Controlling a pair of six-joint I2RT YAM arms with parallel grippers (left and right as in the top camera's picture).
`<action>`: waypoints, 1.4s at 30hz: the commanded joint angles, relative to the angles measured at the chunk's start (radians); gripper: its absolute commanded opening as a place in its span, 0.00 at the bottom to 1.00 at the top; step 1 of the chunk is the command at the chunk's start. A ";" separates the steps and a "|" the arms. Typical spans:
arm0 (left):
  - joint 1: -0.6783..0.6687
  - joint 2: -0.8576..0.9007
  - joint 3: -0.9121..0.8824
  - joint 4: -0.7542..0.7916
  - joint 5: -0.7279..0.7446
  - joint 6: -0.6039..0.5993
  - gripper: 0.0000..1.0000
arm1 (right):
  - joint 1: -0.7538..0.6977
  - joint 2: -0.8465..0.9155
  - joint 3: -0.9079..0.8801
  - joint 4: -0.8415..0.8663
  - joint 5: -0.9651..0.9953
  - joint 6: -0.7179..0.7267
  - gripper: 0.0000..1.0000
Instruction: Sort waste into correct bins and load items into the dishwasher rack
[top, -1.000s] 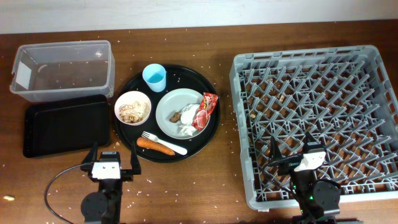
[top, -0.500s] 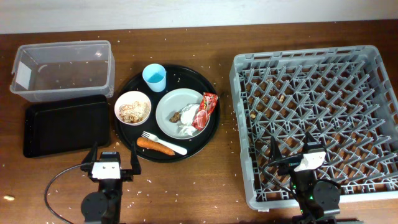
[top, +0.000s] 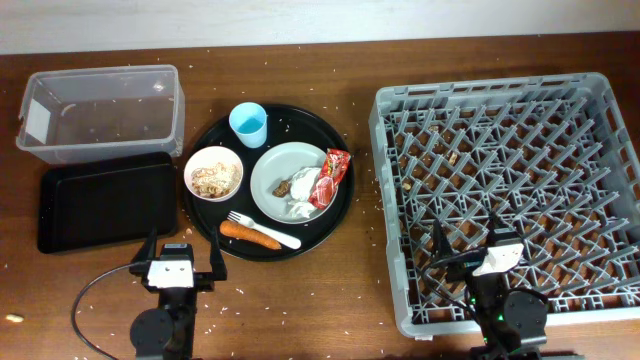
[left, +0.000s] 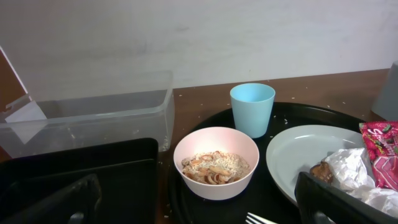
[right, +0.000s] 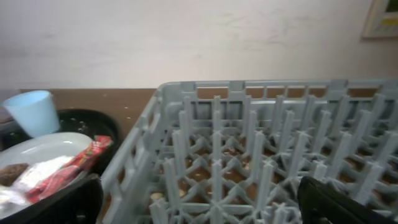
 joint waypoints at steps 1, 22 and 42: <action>0.005 -0.006 -0.002 0.016 -0.008 0.016 0.99 | 0.000 -0.002 -0.008 0.004 -0.084 0.189 0.98; 0.004 1.012 1.072 -0.220 0.095 -0.006 0.99 | 0.000 0.799 0.893 -0.207 -0.095 -0.184 0.98; -0.110 1.968 1.766 -1.043 0.167 -0.063 0.76 | 0.001 1.541 1.417 -0.791 -0.282 -0.181 1.00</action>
